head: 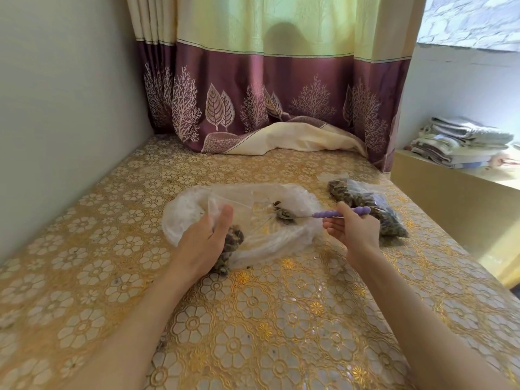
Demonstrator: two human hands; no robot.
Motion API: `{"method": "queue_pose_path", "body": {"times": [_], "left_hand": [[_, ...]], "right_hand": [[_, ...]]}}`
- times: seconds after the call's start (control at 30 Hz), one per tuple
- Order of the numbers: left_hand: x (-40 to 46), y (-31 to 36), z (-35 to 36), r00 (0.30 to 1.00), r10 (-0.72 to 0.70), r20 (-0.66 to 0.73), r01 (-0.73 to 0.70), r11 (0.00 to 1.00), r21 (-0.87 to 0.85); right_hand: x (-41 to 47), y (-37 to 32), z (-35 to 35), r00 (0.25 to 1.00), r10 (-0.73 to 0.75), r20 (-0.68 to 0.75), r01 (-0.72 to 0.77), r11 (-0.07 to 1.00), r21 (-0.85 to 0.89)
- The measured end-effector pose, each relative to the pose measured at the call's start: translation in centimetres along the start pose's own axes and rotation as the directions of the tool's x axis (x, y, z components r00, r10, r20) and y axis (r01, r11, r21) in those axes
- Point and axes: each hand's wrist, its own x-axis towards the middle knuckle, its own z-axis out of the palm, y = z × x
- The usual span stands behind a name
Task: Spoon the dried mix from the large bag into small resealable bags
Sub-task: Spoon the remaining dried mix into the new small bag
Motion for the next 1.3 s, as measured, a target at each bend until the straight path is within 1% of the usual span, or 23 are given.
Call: {"method": "queue_pose_path", "body": {"times": [0.07,0.13,0.27,0.37,0.47,0.57,0.7,0.8,0.9,1.0,1.07,1.13,1.2,1.3], "left_hand": [[0.0,-0.1,0.0,1.000,-0.001,-0.007,0.001,1.000,-0.006],[0.0,-0.2,0.0,1.000,-0.004,-0.013,0.004,1.000,-0.010],[0.0,0.0,0.0,1.000,-0.011,-0.010,0.010,1.000,-0.010],[-0.1,0.4,-0.1,1.000,-0.007,-0.010,0.007,1.000,-0.022],[-0.1,0.5,-0.1,0.999,-0.032,-0.007,0.031,0.998,-0.049],[0.0,0.5,0.0,0.999,-0.049,-0.007,0.049,0.997,-0.062],[0.1,0.4,0.1,0.999,-0.036,-0.013,0.035,0.996,-0.079],[0.1,0.4,0.1,1.000,-0.021,-0.013,0.020,0.998,-0.065],[0.0,0.3,0.0,1.000,-0.024,-0.008,0.023,0.996,-0.082],[-0.1,0.3,0.0,1.000,-0.027,0.000,0.026,0.994,-0.108],[-0.1,0.4,0.0,1.000,-0.026,0.002,0.026,0.993,-0.117],[-0.2,0.6,-0.1,1.000,-0.022,0.005,0.022,0.992,-0.125],[-0.2,0.7,0.0,1.000,-0.023,0.004,0.023,0.993,-0.114],[-0.3,0.9,0.0,1.000,-0.025,-0.010,0.025,0.999,-0.030]], "right_hand": [[0.0,-0.1,0.2,1.000,-0.013,0.005,0.013,1.000,0.005],[-0.3,-0.1,0.2,0.998,-0.008,0.056,0.008,1.000,0.012],[-0.8,0.1,-0.1,0.988,0.062,0.139,-0.076,0.993,0.095],[-1.2,0.0,-0.3,0.983,0.078,0.164,-0.100,0.987,0.127],[-1.7,-0.4,-0.3,0.984,0.060,0.167,-0.083,0.987,0.138],[-2.3,-1.7,-0.1,0.984,-0.003,0.179,-0.027,0.986,0.163],[-3.3,-4.3,0.6,0.960,-0.137,0.246,0.089,0.976,0.198],[-4.5,-6.0,1.5,0.913,-0.238,0.331,0.171,0.961,0.219],[-5.7,-7.0,2.4,0.849,-0.326,0.416,0.255,0.942,0.218],[-6.3,-7.1,2.9,0.785,-0.370,0.497,0.337,0.928,0.157],[-6.5,-6.9,3.0,0.769,-0.396,0.502,0.389,0.913,0.124],[-6.4,-6.7,2.9,0.786,-0.413,0.460,0.390,0.909,0.148],[-6.0,-6.4,2.7,0.848,-0.387,0.361,0.344,0.922,0.180],[-5.0,-5.1,2.4,0.945,-0.243,0.217,0.199,0.958,0.209]]}}
